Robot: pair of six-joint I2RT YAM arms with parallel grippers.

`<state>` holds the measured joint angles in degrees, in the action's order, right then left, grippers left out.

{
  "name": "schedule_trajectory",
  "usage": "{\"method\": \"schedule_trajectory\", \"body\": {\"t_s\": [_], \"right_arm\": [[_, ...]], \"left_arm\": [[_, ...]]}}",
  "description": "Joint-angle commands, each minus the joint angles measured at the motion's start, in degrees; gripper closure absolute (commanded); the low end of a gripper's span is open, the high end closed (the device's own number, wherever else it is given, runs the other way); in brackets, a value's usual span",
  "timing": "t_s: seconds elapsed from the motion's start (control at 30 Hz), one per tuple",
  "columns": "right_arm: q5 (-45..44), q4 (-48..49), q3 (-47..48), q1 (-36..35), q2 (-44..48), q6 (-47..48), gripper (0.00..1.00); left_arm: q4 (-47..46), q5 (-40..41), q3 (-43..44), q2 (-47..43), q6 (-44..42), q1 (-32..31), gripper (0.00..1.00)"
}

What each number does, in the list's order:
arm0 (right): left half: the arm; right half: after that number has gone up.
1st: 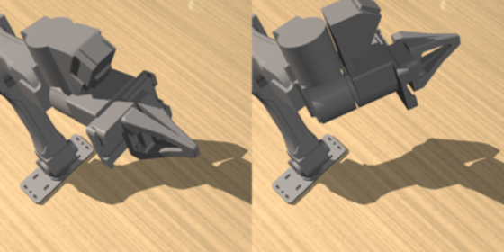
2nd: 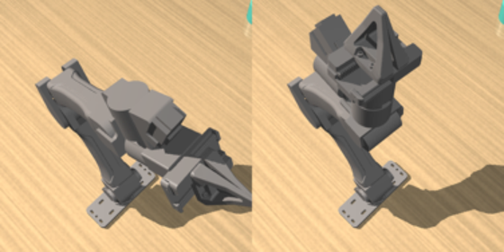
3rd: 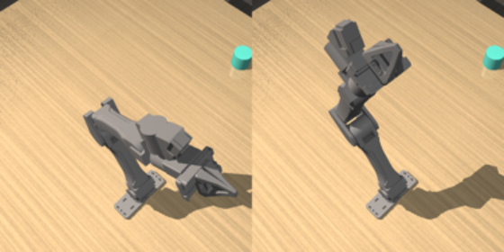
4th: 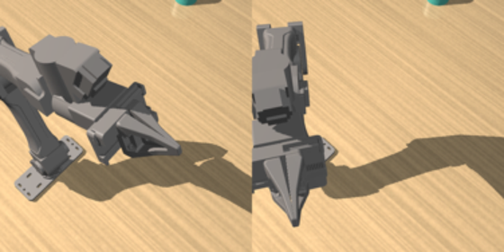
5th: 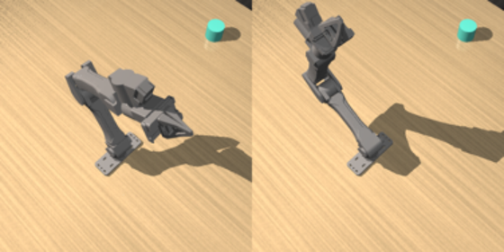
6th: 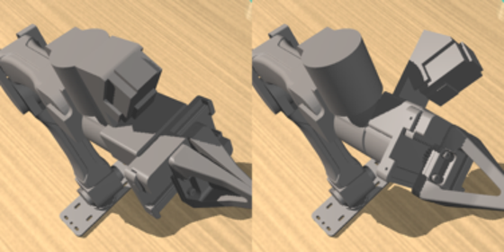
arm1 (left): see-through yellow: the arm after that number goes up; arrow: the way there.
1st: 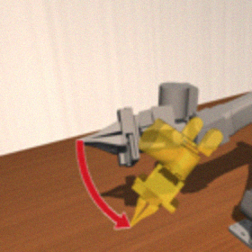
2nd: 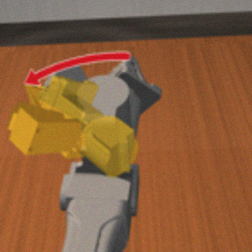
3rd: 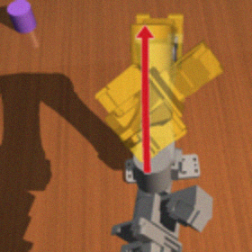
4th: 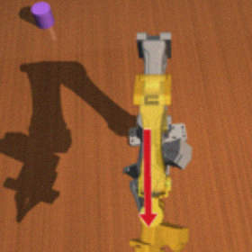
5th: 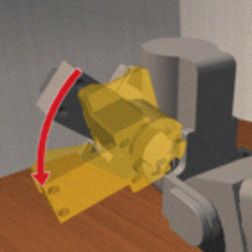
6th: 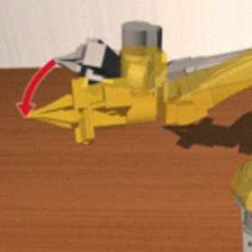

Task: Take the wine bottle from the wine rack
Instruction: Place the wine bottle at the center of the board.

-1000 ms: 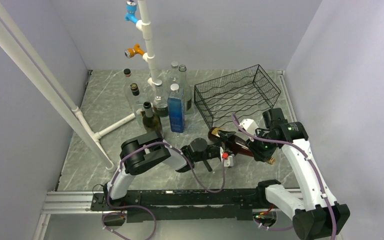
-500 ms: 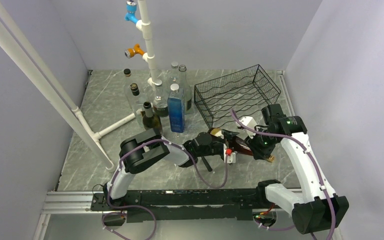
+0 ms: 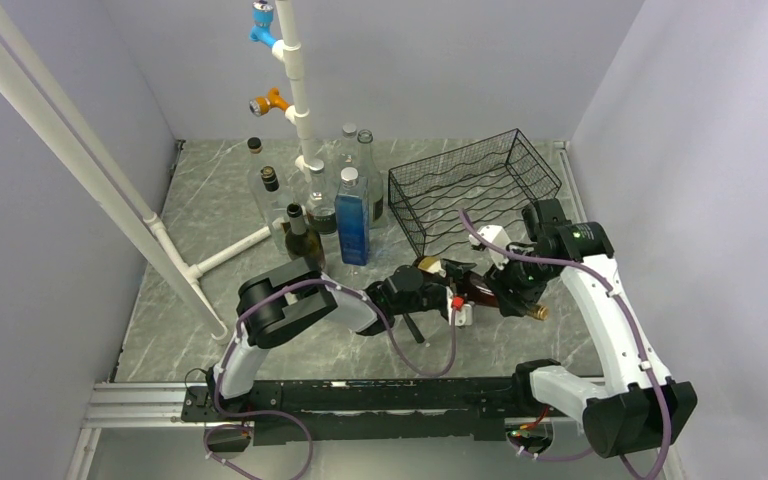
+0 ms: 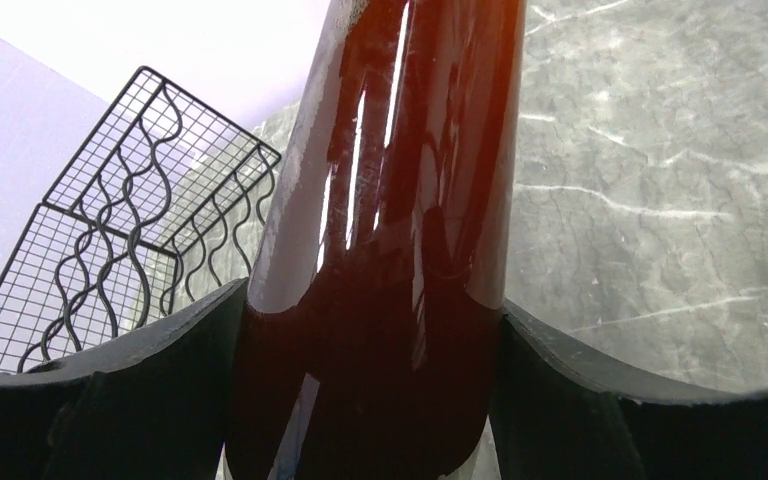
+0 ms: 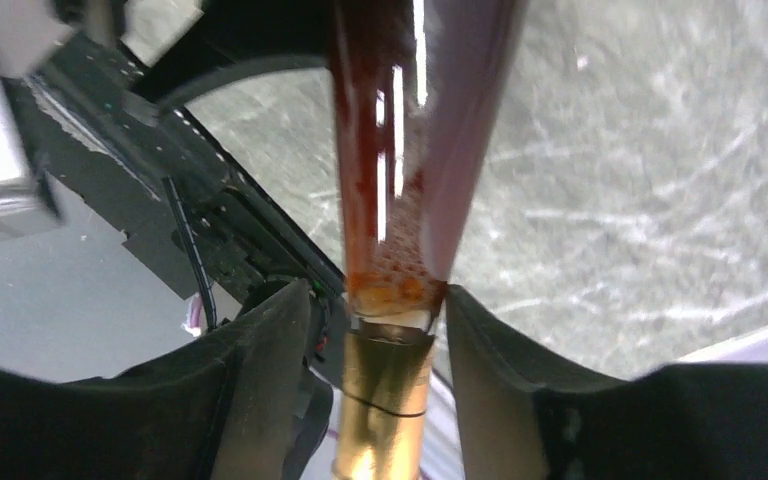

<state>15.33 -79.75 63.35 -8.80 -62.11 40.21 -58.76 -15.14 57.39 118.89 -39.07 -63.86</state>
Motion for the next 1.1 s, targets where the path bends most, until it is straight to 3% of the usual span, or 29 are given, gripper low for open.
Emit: {"method": "schedule_trajectory", "body": {"t_s": [0.0,0.17,0.47,0.77,1.07], "right_arm": [[8.07,0.81,3.23,-0.43,0.89,-1.19,0.37],[9.79,4.55,2.69,-0.3,2.81,-4.17,0.16],[16.45,13.02,4.54,1.33,7.85,-9.91,0.02],[19.34,27.83,5.12,6.58,12.66,-21.1,0.01],[22.43,34.83,3.2,15.77,13.89,-33.7,0.01]], "left_arm": [[-3.25,2.53,-1.63,-3.23,3.55,-0.09,1.0],[-6.13,2.89,-2.83,-3.62,5.48,0.22,1.0],[-10.69,4.55,-4.04,-4.15,9.7,0.99,1.0],[-15.93,7.31,-5.62,-5.05,17.5,2.14,1.0],[-22.05,10.49,-6.67,-4.41,25.87,2.24,1.0]]}}
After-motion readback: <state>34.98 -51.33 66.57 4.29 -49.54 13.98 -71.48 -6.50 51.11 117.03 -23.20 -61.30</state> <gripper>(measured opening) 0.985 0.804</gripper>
